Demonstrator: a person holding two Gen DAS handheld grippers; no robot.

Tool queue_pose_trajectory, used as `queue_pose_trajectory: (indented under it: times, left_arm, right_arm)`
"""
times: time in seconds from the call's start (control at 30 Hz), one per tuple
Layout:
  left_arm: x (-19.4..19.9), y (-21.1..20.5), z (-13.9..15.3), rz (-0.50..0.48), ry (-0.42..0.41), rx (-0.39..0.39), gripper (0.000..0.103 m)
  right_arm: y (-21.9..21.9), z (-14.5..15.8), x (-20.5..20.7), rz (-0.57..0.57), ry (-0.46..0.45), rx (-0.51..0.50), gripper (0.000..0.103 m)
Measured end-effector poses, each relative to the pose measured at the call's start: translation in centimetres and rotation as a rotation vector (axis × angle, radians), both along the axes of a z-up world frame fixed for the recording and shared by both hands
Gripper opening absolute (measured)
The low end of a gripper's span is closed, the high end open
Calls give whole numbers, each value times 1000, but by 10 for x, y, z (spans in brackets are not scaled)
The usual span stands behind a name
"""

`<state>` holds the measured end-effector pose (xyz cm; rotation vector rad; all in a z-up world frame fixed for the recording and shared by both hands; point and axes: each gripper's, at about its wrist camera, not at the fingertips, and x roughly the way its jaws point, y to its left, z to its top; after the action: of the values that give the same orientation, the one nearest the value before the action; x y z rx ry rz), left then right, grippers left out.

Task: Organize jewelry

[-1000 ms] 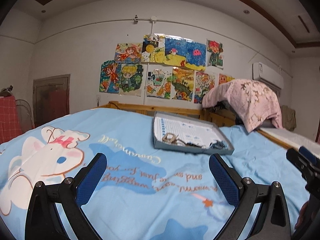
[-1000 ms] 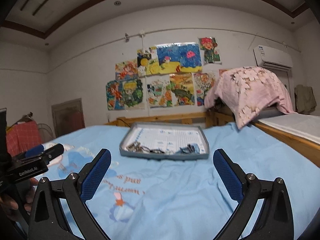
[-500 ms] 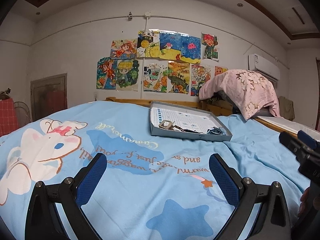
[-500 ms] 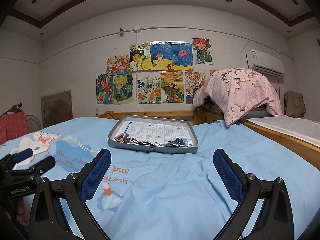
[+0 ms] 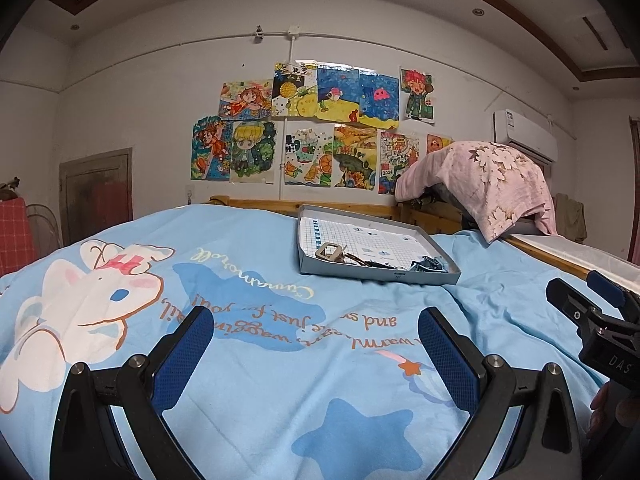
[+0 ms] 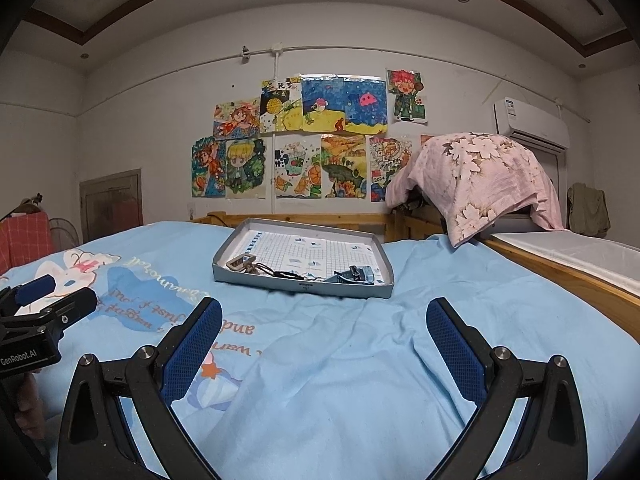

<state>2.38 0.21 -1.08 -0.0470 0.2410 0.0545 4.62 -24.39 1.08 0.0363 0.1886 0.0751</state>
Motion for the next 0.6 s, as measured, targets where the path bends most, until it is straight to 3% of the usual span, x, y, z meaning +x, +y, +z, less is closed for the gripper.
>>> queue_pose_trajectory:
  times: [0.6]
  left_arm:
    - [-1, 1, 0, -1, 1, -2, 103]
  right_arm:
    - [1, -1, 2, 5, 11, 2, 100]
